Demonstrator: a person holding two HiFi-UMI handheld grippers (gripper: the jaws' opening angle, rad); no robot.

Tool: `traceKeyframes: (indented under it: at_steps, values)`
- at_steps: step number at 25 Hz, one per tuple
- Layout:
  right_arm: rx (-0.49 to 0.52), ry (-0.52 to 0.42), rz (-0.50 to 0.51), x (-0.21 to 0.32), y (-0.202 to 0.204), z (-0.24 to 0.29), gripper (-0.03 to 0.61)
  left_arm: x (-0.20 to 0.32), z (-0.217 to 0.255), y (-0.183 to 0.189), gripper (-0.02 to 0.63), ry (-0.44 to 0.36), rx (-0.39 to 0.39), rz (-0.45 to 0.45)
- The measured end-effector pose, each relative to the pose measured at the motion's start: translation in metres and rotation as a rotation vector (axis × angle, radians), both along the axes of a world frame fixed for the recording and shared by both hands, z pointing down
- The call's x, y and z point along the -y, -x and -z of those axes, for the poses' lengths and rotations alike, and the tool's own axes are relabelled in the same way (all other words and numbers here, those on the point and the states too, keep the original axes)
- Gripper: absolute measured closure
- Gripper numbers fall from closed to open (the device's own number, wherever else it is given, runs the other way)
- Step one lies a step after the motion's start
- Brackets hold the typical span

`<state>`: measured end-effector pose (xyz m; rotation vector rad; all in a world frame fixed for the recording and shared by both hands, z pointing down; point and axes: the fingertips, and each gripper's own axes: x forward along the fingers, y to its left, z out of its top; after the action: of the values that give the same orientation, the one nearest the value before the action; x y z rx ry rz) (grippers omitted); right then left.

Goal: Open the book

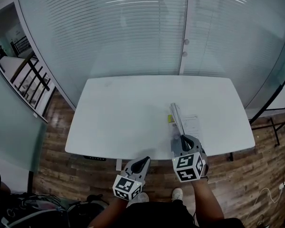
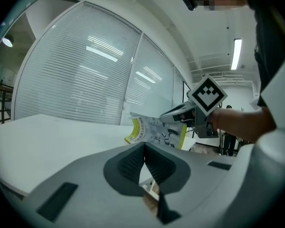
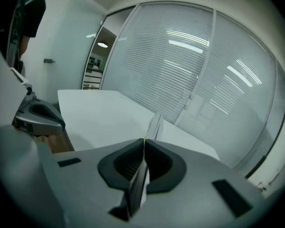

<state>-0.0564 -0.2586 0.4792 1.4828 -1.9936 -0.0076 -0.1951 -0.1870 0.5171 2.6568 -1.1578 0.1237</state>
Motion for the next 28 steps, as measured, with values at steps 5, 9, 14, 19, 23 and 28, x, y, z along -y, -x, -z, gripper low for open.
traceKeyframes:
  at_steps: [5,9,14,19,23,28]
  values:
    - [-0.135,-0.043,0.059,-0.005,0.039,-0.001,0.565,-0.014,-0.012,0.019,0.6,0.023,0.007,0.01]
    - [-0.18,-0.075,0.101,-0.012,0.074,-0.009,0.566,-0.022,-0.013,0.04,0.6,0.01,-0.003,0.022]
    - [-0.229,-0.076,0.173,-0.019,0.112,-0.026,0.568,-0.022,-0.013,0.057,0.6,-0.005,-0.014,0.057]
    - [-0.28,-0.068,0.247,-0.023,0.142,-0.048,0.569,-0.025,-0.018,0.071,0.6,0.007,-0.012,0.095]
    - [-0.343,-0.06,0.303,-0.026,0.163,-0.069,0.571,-0.027,-0.025,0.083,0.6,0.018,-0.01,0.131]
    - [-0.388,-0.034,0.366,-0.03,0.186,-0.098,0.571,-0.031,-0.036,0.105,0.6,0.038,-0.001,0.197]
